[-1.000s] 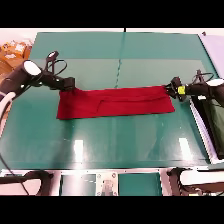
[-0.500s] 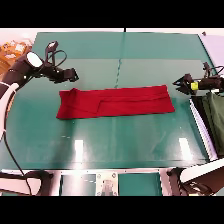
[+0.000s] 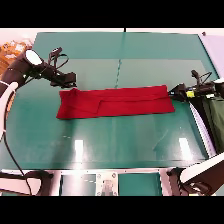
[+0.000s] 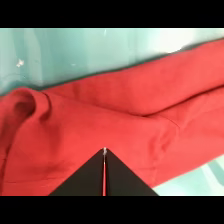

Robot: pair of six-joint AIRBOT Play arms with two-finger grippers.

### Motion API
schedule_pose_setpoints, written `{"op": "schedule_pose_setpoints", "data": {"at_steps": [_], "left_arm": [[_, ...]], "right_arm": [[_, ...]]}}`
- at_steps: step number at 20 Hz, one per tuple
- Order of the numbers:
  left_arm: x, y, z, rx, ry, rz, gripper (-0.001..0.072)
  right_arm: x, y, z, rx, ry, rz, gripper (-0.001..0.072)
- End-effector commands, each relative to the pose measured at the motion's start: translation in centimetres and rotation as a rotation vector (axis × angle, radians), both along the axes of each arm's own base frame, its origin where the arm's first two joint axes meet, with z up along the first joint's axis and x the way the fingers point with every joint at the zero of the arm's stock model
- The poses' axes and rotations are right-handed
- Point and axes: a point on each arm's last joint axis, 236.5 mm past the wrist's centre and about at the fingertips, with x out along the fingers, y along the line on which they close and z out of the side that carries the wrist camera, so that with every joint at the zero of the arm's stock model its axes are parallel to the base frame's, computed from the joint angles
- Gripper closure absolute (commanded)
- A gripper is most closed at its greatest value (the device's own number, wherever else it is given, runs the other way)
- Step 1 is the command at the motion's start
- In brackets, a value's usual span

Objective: Fold the shirts.

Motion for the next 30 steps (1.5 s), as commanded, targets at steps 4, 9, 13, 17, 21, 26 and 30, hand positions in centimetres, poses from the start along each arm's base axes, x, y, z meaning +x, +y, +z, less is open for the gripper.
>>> {"op": "schedule_pose_setpoints", "data": {"at_steps": [4,9,13,17,21,26,30], "left_arm": [[-0.5,-1.3,0.6,-0.063,0.023,-0.003,0.0676],[-0.2,-3.1,1.1,-0.108,0.007,-0.006,0.0684],[-1.1,-10.6,-1.2,-0.127,-0.002,-0.106,0.0684],[-4.7,-22.2,-6.4,-0.208,0.038,-0.203,0.0684],[-7.0,-29.6,-9.3,-0.330,0.051,-0.181,0.0684],[-6.9,-33.1,-8.6,-0.408,0.049,-0.192,0.0684],[-6.8,-32.7,-6.1,-0.437,0.063,-0.267,0.0684]], "right_arm": [[0.6,3.0,-1.3,-0.026,-0.003,0.089,0.0696],[1.7,3.8,3.4,0.012,-0.086,0.092,0.0701],[-0.2,5.7,12.4,0.040,-0.168,0.139,0.0700],[-3.0,8.9,22.1,0.047,-0.291,0.158,0.0700],[-6.5,11.8,28.0,0.047,-0.334,0.160,0.0700],[-7.9,14.1,30.2,0.049,-0.379,0.194,0.0700],[-7.2,13.8,29.3,0.050,-0.367,0.168,0.0700]]}}
